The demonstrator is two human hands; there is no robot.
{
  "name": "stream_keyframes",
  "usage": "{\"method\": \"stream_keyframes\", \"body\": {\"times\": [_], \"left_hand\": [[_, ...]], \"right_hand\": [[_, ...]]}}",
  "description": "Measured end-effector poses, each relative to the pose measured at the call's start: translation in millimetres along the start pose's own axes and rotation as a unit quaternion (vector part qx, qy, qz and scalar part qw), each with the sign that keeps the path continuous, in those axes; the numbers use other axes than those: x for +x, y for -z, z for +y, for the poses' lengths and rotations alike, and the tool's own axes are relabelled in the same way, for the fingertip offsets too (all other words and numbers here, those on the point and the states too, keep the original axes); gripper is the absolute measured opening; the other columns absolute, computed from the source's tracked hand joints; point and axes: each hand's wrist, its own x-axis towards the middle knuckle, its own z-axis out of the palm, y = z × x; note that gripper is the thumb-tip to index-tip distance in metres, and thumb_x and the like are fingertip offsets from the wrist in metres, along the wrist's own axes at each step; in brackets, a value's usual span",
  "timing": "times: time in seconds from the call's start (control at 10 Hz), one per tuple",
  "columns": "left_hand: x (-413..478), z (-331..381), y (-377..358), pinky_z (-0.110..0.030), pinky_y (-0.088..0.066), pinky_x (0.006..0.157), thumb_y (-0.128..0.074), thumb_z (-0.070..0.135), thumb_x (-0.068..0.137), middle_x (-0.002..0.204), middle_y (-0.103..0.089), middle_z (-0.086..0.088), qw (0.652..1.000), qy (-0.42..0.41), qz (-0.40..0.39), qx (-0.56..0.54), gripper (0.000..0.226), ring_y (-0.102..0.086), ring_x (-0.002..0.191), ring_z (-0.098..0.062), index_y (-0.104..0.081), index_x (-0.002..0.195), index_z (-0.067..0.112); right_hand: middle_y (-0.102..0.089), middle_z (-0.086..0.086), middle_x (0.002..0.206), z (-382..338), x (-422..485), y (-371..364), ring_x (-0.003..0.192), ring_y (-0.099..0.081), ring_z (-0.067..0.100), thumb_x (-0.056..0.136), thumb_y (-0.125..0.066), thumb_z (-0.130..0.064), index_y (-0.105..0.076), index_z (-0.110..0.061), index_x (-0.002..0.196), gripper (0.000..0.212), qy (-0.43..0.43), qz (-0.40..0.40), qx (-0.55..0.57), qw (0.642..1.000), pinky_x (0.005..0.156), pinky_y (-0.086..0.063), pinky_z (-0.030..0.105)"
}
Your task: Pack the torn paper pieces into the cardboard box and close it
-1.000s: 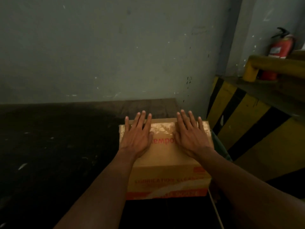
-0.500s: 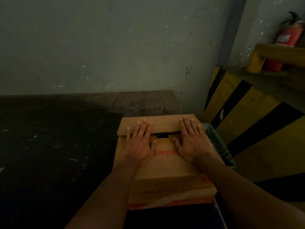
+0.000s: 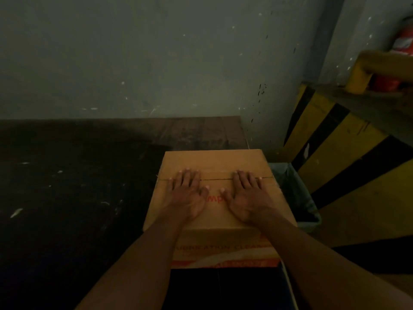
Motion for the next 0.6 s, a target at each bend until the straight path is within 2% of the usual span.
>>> {"method": "stream_keyframes", "body": {"times": [0.2,0.4,0.5,0.6], "left_hand": [[1,-1,-4,-0.048,0.005,0.118,-0.009,0.059,0.095,0.16,0.013,-0.001,1.0,-0.004,0.011,-0.002,0.066,0.014,0.146,-0.023,0.011,0.15,0.03],[-6,-4,8,-0.047,0.006,0.118,-0.014,0.056,0.097,0.16,0.013,-0.004,0.999,-0.019,-0.018,-0.025,0.067,0.015,0.146,-0.024,0.009,0.151,0.023],[-25,-9,33,-0.044,0.0,0.119,-0.019,0.053,0.099,0.16,0.011,-0.003,0.994,-0.052,-0.01,-0.093,0.067,0.008,0.147,-0.021,0.007,0.152,0.021],[-71,-33,41,-0.036,-0.017,0.116,-0.026,0.053,0.099,0.158,-0.011,0.007,0.972,-0.069,0.067,-0.216,0.059,-0.019,0.143,-0.016,-0.015,0.152,0.029]], "right_hand": [[0.009,0.002,0.161,0,-1,-1,0.147,0.011,0.023,0.093,-0.006,-0.065,0.008,-0.02,0.152,0.076,0.001,0.009,-0.003,1.0,0.118,0.008,0.045],[-0.005,0.004,0.162,-5,-11,10,0.148,0.001,0.022,0.1,-0.013,-0.051,-0.007,-0.017,0.153,0.064,0.002,0.063,0.044,0.997,0.119,0.002,0.039],[-0.016,0.005,0.16,-8,-19,19,0.147,-0.011,0.023,0.102,-0.016,-0.044,-0.017,-0.017,0.152,0.057,0.0,0.075,0.061,0.995,0.119,-0.007,0.04],[-0.052,0.007,0.139,-10,-30,45,0.12,-0.053,0.025,0.101,-0.028,-0.04,-0.045,-0.019,0.139,0.047,-0.012,0.189,0.101,0.977,0.1,-0.043,0.037]]}}
